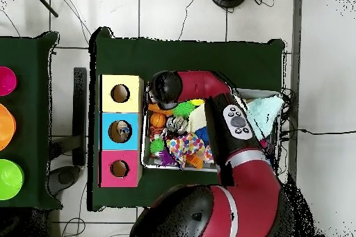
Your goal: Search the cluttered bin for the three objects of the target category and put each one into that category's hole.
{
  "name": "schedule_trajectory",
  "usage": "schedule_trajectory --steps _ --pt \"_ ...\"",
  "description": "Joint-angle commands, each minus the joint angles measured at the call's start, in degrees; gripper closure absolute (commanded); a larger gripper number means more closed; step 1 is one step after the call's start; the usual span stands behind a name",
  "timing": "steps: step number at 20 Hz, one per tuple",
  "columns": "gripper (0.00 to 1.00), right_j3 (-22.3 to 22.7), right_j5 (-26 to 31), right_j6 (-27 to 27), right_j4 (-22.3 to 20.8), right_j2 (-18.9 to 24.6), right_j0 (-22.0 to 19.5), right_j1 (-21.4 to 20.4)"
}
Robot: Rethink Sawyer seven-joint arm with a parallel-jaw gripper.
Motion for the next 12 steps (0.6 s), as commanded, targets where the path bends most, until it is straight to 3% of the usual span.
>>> schedule_trajectory --steps 1,6,12 --pt "1.00 10.7 -1.2 5.3 -0.1 -2.3 0.9 -11.6" --pt "1.00 12.0 4.8 6.0 2.6 -2.9 2.0 -17.5" --pt "1.00 11.7 7.6 8.1 4.3 -4.3 3.8 -20.4"
